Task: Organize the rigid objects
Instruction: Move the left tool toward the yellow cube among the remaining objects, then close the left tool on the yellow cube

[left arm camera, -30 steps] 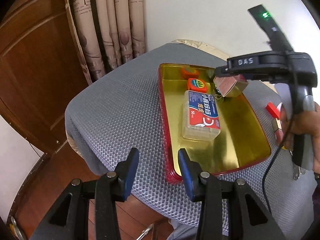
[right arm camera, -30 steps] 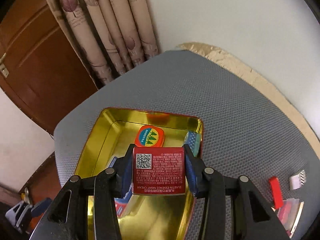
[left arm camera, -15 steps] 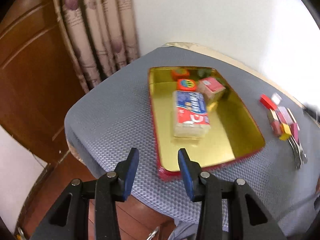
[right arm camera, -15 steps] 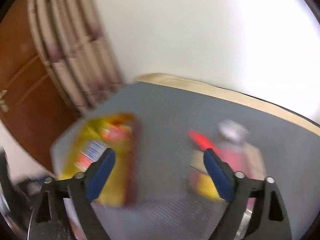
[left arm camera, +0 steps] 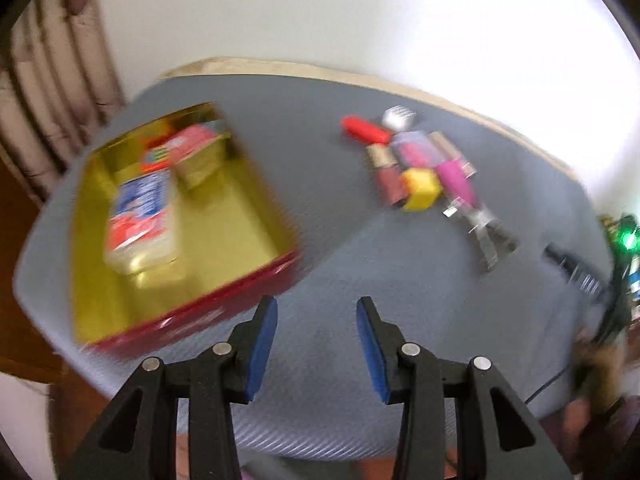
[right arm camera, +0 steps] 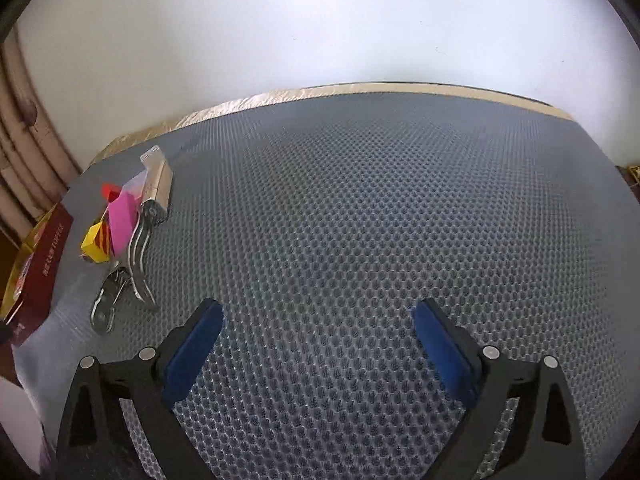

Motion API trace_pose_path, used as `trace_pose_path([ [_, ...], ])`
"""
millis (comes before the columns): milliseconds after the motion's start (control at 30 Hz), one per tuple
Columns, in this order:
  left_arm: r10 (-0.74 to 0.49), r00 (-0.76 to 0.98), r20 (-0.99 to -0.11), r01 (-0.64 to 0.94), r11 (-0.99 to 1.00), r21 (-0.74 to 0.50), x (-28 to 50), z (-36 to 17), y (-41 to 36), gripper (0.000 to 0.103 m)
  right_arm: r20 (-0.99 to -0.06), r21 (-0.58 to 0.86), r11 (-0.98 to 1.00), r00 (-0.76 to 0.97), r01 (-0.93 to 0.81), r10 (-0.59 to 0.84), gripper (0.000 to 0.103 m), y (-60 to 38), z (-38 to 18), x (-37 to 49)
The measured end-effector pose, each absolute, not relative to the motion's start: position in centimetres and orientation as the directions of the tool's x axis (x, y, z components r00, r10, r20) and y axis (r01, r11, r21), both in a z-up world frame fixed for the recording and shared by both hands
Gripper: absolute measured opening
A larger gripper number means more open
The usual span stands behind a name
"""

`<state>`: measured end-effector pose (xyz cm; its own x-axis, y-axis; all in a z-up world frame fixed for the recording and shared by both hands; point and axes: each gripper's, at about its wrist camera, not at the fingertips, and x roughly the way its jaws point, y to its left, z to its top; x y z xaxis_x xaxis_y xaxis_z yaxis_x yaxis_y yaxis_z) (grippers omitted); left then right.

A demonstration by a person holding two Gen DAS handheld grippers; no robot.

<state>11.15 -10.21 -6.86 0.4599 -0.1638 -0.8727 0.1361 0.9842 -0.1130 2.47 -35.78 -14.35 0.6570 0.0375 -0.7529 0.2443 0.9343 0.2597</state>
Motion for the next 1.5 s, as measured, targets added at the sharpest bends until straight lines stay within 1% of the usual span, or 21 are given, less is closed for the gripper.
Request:
trace_pose_path([
  [67,-0.200,0.450,-0.870,0.168,0.976,-0.138,13.4,-6.5,-12.2,0.042,-0.745,0.247,0.947,0.666,0.206,0.049,0.097,-34.5,-14.0,2.6],
  [133,-0.221,0.424,-0.878,0.219,0.966,-0.137,15.9,-6.6,-14.7,0.042,-0.740,0.242,0.954,0.670,0.176,0.064,0.097,-34.0,-13.9,2.4],
  [300,-0.265,0.363,-0.893,0.289,0.944,-0.162,20.5,-7.7,-18.2,0.042,-0.725,0.285,0.944,0.682,0.165,0.100,0.097,-34.7,-13.7,2.0],
  [400,-0.244,0.335,-0.910,0.341,0.932,-0.125,22.3,-8.7,-19.6,0.042,-0.724,0.297,0.942,0.680,0.157,0.115,0.098,-34.9,-13.8,1.9],
  [633,-0.249,0.308,-0.918,0.402,0.909,-0.112,24.2,-10.3,-21.1,0.042,-0.724,0.309,0.941,0.676,0.139,0.138,0.099,-34.4,-13.7,2.3],
  [800,-0.268,0.276,-0.923,0.412,0.901,-0.138,24.8,-11.2,-21.4,0.042,-0.726,0.313,0.940,0.673,0.135,0.145,0.100,-34.3,-13.8,2.7],
  [967,-0.259,0.288,-0.922,0.415,0.901,-0.123,25.2,-11.2,-21.9,0.042,-0.726,0.317,0.939,0.671,0.132,0.151,0.100,-34.1,-13.9,3.0],
  [1200,-0.244,0.295,-0.924,0.421,0.901,-0.103,26.0,-11.4,-22.8,0.048,-0.724,0.323,0.938,0.671,0.124,0.161,0.101,-34.2,-13.9,2.9],
  [1300,-0.266,0.279,-0.923,0.395,0.908,-0.143,26.6,-11.4,-22.3,0.048,-0.724,0.325,0.939,0.669,0.118,0.167,0.101,-34.3,-14.0,2.8],
  [1333,-0.284,0.266,-0.921,0.384,0.908,-0.169,26.6,-11.3,-22.1,0.048,-0.724,0.325,0.939,0.669,0.117,0.168,0.101,-34.3,-14.0,2.8],
  [1400,-0.345,0.228,-0.910,0.331,0.907,-0.260,27.5,-11.3,-21.1,0.048,-0.724,0.325,0.939,0.669,0.114,0.170,0.101,-34.3,-14.0,2.8],
  [1500,-0.389,0.195,-0.900,0.295,0.899,-0.325,28.5,-11.5,-20.5,0.049,-0.725,0.325,0.939,0.667,0.112,0.171,0.102,-34.3,-14.1,2.8],
])
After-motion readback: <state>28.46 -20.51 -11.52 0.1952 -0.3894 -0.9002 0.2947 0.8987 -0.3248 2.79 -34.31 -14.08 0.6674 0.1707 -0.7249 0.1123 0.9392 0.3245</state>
